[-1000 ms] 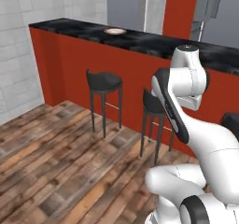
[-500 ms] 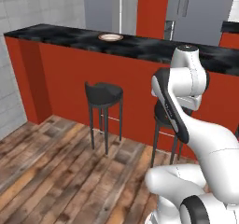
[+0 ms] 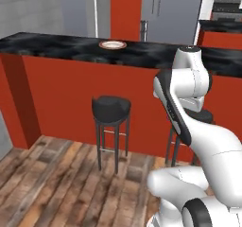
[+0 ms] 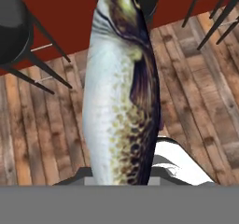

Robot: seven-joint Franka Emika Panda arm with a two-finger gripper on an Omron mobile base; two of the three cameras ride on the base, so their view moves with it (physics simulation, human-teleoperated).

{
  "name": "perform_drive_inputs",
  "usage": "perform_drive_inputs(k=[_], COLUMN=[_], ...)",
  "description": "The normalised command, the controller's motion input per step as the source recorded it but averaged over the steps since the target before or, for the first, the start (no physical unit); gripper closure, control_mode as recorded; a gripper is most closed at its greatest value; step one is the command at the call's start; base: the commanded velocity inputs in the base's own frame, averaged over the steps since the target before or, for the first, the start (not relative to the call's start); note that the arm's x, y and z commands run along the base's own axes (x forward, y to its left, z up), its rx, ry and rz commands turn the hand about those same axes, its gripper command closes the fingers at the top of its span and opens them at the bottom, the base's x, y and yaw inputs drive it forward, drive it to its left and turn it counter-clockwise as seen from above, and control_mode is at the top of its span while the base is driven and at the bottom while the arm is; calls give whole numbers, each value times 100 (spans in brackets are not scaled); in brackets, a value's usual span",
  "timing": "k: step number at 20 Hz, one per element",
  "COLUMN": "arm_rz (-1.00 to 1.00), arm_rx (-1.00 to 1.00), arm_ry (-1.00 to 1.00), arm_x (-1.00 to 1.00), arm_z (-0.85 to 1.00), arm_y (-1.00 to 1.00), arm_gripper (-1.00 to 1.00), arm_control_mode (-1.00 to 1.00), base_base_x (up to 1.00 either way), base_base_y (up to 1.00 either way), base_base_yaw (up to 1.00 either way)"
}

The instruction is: Take the fish from the fridge and place it on the digital scale on the counter by the fridge. Wait a few seconds for a reading, then move it to the plate on the dining counter.

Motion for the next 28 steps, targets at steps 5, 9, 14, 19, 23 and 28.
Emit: perform_drive_inputs(k=[5, 9, 14, 19, 23, 28], arm_rz=[0, 0, 0, 0, 0, 0], arm_rx=[0, 0, 0, 0, 0, 0], arm_ry=[0, 0, 0, 0, 0, 0], arm_x=[0, 0, 0, 0, 0, 0], arm_z=[0, 0, 0, 0, 0, 0], arm_y=[0, 0, 0, 0, 0, 0], arm_gripper=[100, 100, 100, 100, 100, 100], arm_control_mode=[100, 100, 100, 100, 100, 100], base_base_x=[84, 76, 72, 68, 69, 79], base_base_y=[75, 69, 61, 43, 42, 48], base_base_yaw=[-36, -35, -35, -33, -31, -31])
